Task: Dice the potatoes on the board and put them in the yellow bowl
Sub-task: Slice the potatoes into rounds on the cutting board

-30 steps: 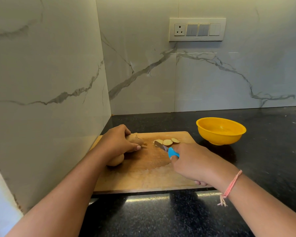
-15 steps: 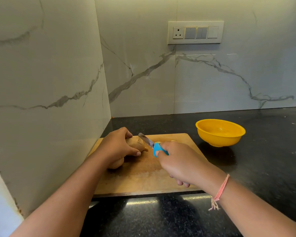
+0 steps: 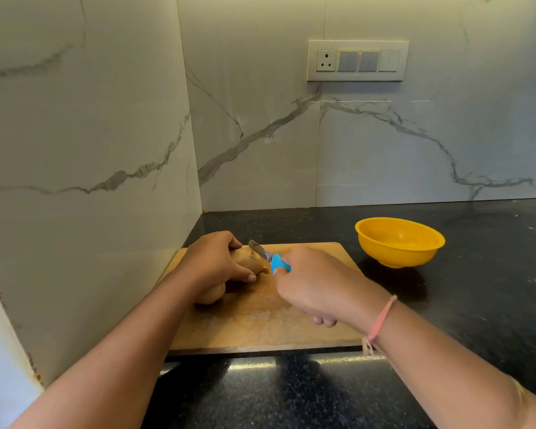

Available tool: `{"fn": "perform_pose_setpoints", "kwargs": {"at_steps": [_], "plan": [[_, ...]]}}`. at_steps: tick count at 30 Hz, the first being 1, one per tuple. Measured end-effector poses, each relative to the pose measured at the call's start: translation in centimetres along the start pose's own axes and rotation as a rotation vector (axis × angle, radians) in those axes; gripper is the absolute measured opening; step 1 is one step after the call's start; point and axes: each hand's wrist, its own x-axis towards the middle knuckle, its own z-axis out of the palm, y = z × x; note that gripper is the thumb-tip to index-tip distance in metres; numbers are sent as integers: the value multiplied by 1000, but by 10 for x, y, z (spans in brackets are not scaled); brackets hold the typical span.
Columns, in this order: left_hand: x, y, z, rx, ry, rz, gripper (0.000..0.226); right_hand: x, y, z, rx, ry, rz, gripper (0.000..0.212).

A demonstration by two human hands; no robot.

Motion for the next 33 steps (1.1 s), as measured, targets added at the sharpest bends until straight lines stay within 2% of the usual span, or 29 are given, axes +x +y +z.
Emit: {"fn": "perform_pose_setpoints", "kwargs": {"at_steps": [6, 12, 18, 27, 33], "plan": [[-1, 0, 1, -8, 4, 16, 60, 20, -18, -6, -113, -54, -24, 44], [-1, 2, 1, 10, 9, 21, 59, 33, -18, 3, -118, -50, -11, 42], [-2, 6, 0, 47, 16, 10, 62, 25, -3, 11, -125, -16, -26, 30], [-1, 6, 0, 42, 0, -2, 62, 19, 6, 15, -142, -67, 11, 43], [0, 3, -2, 9, -31, -12, 62, 8, 12, 16, -209, -64, 11, 44]]}}
